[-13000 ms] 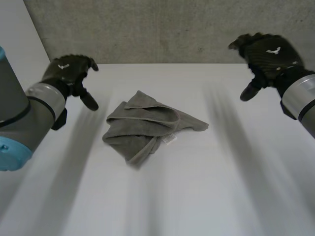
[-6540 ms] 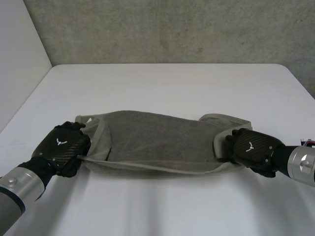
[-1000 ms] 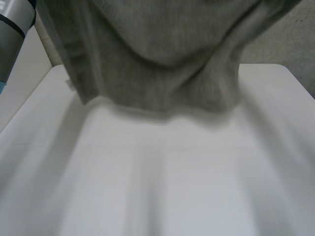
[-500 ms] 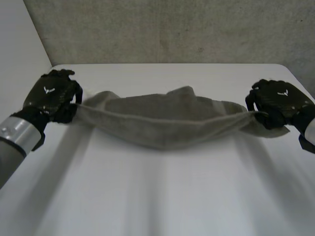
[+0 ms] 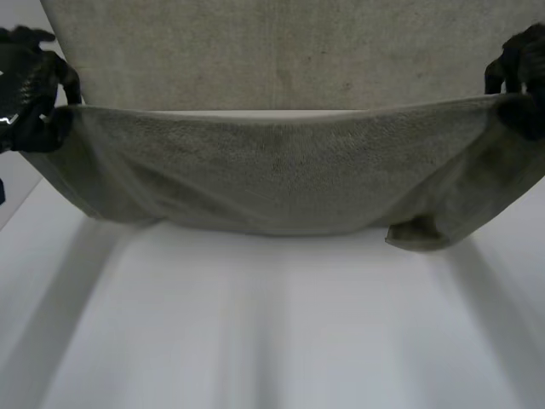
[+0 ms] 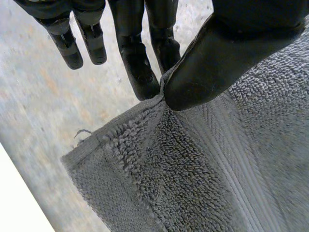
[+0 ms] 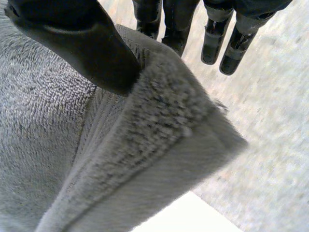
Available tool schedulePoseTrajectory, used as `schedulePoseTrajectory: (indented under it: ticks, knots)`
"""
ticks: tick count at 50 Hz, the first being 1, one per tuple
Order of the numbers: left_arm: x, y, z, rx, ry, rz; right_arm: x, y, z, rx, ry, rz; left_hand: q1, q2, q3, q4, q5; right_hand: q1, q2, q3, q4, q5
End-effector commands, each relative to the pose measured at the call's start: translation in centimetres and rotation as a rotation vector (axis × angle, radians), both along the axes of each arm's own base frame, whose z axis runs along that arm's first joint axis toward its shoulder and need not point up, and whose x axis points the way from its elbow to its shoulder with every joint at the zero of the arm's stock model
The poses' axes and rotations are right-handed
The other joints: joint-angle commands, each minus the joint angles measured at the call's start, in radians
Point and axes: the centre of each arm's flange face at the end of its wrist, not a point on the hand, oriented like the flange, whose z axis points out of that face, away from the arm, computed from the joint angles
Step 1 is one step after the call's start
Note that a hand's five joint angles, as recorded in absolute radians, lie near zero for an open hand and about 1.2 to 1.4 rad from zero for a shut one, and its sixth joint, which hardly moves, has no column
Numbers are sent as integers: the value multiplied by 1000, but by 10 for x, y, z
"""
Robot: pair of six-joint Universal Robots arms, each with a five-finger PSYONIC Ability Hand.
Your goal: Fold the towel.
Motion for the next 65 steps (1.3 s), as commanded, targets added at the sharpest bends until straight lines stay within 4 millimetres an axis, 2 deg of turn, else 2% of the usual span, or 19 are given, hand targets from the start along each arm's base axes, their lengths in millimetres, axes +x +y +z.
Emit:
schedulePoseTrajectory:
  ticks: [1,6,12,14,15,16,17,19,20,22,26,27,31,39,44,50,52,60,65]
  knots:
    - [-10,-32,-49,157,-1,-29,13,-30,-52,95,138,14,91,43,-52,-59,60,65,64,-43,-76,49]
    - [-32,-70,-85,230,-24,-69,32,-59,-88,111,275,-25,91,43,-52,-59,60,65,64,-43,-76,49]
    - [-53,-113,-81,151,-31,-35,49,-95,-85,-9,269,-54,91,43,-52,-59,60,65,64,-43,-76,49]
    - [-69,-140,-45,4,-3,-6,58,-121,-46,-199,211,-104,91,43,-52,-59,60,65,64,-43,-76,49]
    - [-69,-140,-44,3,-3,-6,58,-121,-46,-200,211,-104,91,43,-52,-59,60,65,64,-43,-76,49]
    - [-76,-145,-16,-91,18,-6,63,-126,-15,-300,156,-129,91,43,-52,-59,60,65,64,-43,-76,49]
    - [-76,-145,-15,-92,18,-6,64,-126,-15,-301,155,-129,91,43,-52,-59,60,65,64,-43,-76,49]
    - [-79,-148,39,-253,73,4,68,-125,38,-446,27,-153,91,43,-52,-59,60,65,64,-43,-76,49]
    - [-79,-148,39,-254,74,4,68,-125,38,-446,27,-153,91,43,-52,-59,60,65,64,-43,-76,49]
    - [-77,-143,67,-347,149,-9,68,-124,57,-503,-55,-138,91,43,-52,-59,60,65,64,-43,-76,49]
    - [-74,-153,57,-358,191,-18,71,-131,33,-448,-38,-115,91,43,-52,-59,60,65,64,-43,-76,49]
    - [-73,-159,45,-341,188,-18,71,-136,17,-404,-25,-113,91,43,-52,-59,60,65,64,-43,-76,49]
    - [-65,-164,22,-279,169,-5,69,-136,2,-358,-12,-113,91,43,-52,-59,60,65,64,-43,-76,49]
    - [-48,-140,-12,-141,137,11,69,-102,-19,-261,17,-23,91,43,-52,-59,60,65,64,-43,-76,49]
    - [-36,-83,-41,-7,85,-55,48,-64,-67,-82,65,30,91,43,-52,-59,60,65,64,-43,-76,49]
    - [-15,-42,-51,45,61,-74,33,-18,-68,-76,97,68,91,43,-52,-59,60,65,64,-43,-76,49]
    - [-6,-20,-54,61,59,-72,16,-2,-69,-71,103,50,91,43,-52,-59,60,65,64,-43,-76,49]
    - [7,17,-75,128,51,-64,-8,22,-85,24,94,50,91,43,-52,-59,60,65,64,-43,-76,49]
    - [17,22,-78,155,53,-45,-20,28,-85,77,124,40,91,43,-52,-59,60,65,64,-43,-76,49]
